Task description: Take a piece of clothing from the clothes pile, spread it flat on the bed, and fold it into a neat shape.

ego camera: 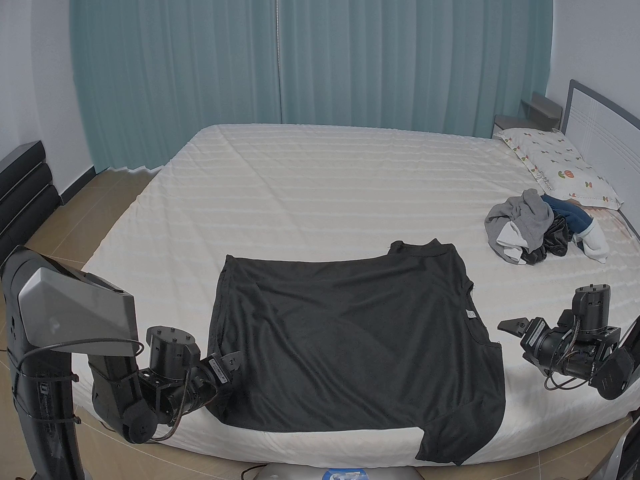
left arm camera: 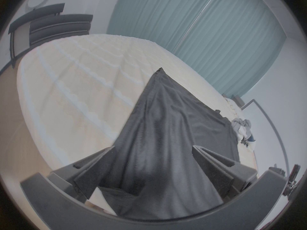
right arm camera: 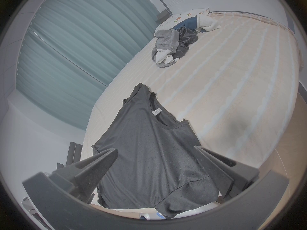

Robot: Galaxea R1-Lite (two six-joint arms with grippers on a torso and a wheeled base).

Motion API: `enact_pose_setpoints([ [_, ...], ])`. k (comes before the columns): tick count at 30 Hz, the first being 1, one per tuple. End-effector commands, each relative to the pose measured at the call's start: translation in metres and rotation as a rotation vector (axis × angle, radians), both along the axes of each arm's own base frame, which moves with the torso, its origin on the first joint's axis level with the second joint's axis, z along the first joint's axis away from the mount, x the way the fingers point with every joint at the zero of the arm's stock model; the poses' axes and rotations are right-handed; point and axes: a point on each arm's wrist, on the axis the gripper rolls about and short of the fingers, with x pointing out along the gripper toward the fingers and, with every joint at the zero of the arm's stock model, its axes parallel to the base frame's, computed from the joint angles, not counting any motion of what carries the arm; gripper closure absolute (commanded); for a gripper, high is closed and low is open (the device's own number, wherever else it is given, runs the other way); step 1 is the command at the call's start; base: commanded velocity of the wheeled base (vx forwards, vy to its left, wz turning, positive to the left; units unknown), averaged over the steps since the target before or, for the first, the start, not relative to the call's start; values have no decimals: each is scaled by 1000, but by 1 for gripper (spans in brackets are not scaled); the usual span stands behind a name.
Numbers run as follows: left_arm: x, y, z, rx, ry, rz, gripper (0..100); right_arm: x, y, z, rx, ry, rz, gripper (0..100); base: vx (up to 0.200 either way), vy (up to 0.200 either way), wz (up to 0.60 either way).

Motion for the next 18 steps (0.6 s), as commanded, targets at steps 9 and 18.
enact_pose_setpoints([
  [9,-4,-19,-15,-83,66,-65,0,-2,3,-1,1,6,14,0,0,0,0],
  [18,-24,-5,-31,42,162,-104,0,-2,3,-1,1,5,13,0,0,0,0],
])
